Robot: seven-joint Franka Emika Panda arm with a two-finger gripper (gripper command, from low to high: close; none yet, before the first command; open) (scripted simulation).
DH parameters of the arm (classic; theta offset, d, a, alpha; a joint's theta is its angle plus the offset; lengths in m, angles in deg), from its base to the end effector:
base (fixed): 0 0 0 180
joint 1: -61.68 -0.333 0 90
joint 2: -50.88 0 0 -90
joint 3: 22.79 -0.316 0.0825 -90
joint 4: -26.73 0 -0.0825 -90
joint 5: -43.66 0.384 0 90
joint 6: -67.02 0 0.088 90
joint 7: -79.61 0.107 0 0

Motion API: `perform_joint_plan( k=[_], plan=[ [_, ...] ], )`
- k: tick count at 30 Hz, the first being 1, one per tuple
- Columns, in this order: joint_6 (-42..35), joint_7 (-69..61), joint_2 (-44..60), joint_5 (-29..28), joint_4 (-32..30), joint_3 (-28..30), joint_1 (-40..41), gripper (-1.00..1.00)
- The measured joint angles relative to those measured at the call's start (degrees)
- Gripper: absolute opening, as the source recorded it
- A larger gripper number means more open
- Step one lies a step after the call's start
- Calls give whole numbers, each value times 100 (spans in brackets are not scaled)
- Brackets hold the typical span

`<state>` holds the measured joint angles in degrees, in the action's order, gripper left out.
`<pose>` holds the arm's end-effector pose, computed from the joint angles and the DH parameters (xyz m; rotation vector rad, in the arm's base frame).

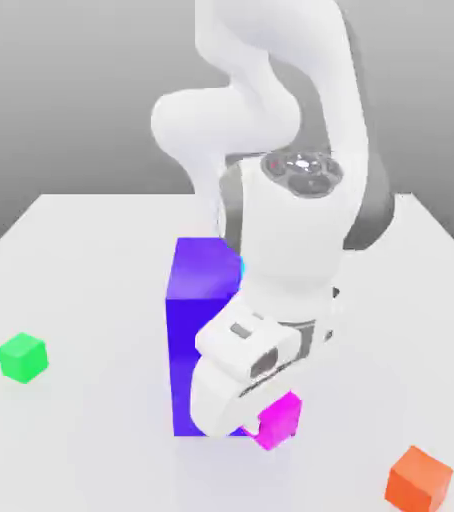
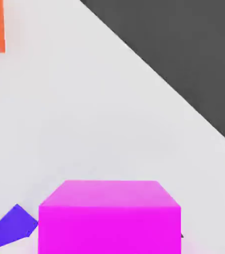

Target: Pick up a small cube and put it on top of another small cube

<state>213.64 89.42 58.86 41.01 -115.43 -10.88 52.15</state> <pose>0.4694 -0.0208 0.2317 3.0723 -0.2653 -0.0855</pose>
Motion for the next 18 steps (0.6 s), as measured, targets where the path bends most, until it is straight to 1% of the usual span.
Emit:
perform_joint_plan(
  k=[4,7,9,13,15,18],
  plan=[
    [-102,-157,-205,-48,-73,636,682,-100],
    [-130,-305,-402,-104,-190,1163,1590,-100],
    [-52,-445,-588,-146,-384,1478,2299,-100],
    [276,-644,-963,-191,-950,1771,3104,-100],
    [491,-749,-1110,-159,-1242,1851,3254,-100],
    [803,-1024,-902,186,-1334,1844,3186,-100]
  ],
)
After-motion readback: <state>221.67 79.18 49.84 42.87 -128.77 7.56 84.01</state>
